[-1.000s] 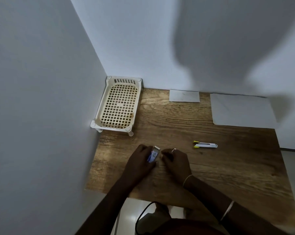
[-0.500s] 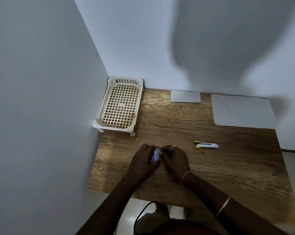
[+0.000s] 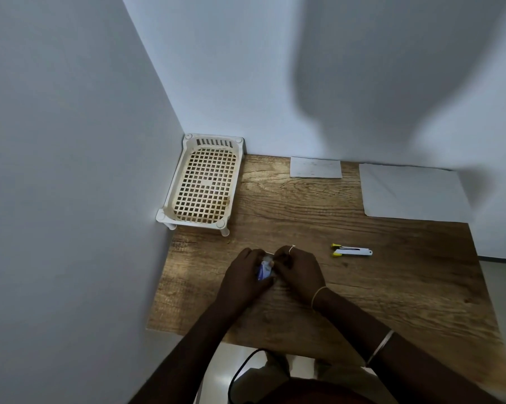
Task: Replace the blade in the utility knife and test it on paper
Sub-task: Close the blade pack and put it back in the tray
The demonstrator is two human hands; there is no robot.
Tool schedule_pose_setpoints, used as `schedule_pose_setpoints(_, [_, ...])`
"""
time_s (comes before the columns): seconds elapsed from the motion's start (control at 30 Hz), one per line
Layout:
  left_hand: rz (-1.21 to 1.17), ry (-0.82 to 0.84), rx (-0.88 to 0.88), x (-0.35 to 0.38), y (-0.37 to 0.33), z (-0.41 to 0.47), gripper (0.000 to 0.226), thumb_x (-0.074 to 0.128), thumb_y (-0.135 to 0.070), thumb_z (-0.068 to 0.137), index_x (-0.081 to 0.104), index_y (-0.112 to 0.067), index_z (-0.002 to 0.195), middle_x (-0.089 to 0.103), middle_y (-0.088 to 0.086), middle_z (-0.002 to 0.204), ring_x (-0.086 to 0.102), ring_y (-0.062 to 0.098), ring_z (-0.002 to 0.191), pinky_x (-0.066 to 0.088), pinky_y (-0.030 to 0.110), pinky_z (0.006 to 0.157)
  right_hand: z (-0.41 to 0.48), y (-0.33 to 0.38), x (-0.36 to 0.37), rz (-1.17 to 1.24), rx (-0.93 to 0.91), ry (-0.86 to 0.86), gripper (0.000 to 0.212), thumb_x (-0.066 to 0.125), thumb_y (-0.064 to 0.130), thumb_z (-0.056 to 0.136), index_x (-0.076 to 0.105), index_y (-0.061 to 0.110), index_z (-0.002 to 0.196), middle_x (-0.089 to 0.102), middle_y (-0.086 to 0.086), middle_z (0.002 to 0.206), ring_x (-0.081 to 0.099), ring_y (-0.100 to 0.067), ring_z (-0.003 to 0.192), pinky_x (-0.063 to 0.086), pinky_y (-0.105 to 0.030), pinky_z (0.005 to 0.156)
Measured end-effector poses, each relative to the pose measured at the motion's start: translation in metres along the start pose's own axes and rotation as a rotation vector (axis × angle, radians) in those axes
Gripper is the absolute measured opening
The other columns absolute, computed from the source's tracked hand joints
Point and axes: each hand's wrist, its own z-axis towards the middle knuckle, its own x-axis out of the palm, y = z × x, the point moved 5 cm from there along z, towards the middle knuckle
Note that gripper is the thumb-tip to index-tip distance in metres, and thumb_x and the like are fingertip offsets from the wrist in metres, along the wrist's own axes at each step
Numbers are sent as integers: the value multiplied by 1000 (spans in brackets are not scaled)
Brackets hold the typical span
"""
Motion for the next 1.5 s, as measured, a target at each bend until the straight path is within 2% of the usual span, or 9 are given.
schedule_pose_setpoints(0.2, [10,-3,6,0,-1,0,54,83,-36,79,63,-16,125,63,-1,118,60,12,102,42,20,80,2,8,-1,-185,-126,42,10,64,32,90,69,23,89,71,1,88,66,-19,84,49,-33,71])
schedule_pose_setpoints(0.3, [10,-6,-5,0,-1,-2,56,83,-37,79,62,-17,127,62,-3,120,59,9,103,41,18,82,6,6,-3,-92,-78,-7,4,65,23,90,69,22,91,72,0,89,67,-18,85,50,-30,74])
schedule_pose_setpoints(0.43, [18,-9,-14,1,-1,-4,55,83,-35,79,61,-18,126,62,-4,119,52,2,99,34,8,75,18,4,1,-49,7,39,17,64,21,93,76,19,104,76,1,105,68,-13,98,44,-19,85])
schedule_pose_setpoints(0.6, [-6,-30,-31,0,-2,-7,50,84,-35,78,62,-21,120,63,-7,113,51,1,96,33,3,73,27,8,2,-46,55,120,12,70,23,86,80,19,90,78,0,97,70,-14,92,45,-20,79])
schedule_pose_setpoints(0.9, [-38,-67,-46,2,-4,-10,48,85,-32,78,62,-19,118,66,-5,114,53,2,98,35,0,77,26,13,3,-76,22,129,11,70,24,85,79,19,89,76,-2,95,69,-16,90,47,-24,78])
schedule_pose_setpoints(1.07, [-45,-73,-62,1,-3,-11,54,84,-33,80,60,-17,126,65,-2,118,52,3,102,33,6,78,23,15,2,-68,3,134,11,71,20,83,79,19,90,77,-3,97,70,-16,90,51,-27,81])
schedule_pose_setpoints(1.13, [-46,-77,-68,1,-4,-11,56,83,-34,81,59,-17,129,65,-2,120,56,6,106,36,13,83,22,15,2,-78,0,144,12,71,20,84,80,18,92,76,-3,98,69,-16,91,50,-26,80])
schedule_pose_setpoints(1.27, [-63,-82,-92,1,-3,-11,63,83,-34,81,57,-15,136,64,1,128,57,7,112,35,15,89,19,16,3,-99,-3,149,15,68,21,87,79,18,96,76,-4,100,69,-17,94,48,-24,79])
schedule_pose_setpoints(1.5, [-86,-67,-111,1,-5,-10,71,82,-35,83,53,-12,143,61,5,138,59,18,123,46,27,102,13,18,4,-141,-29,141,21,64,23,89,77,19,105,74,-3,105,68,-18,99,53,-31,86])
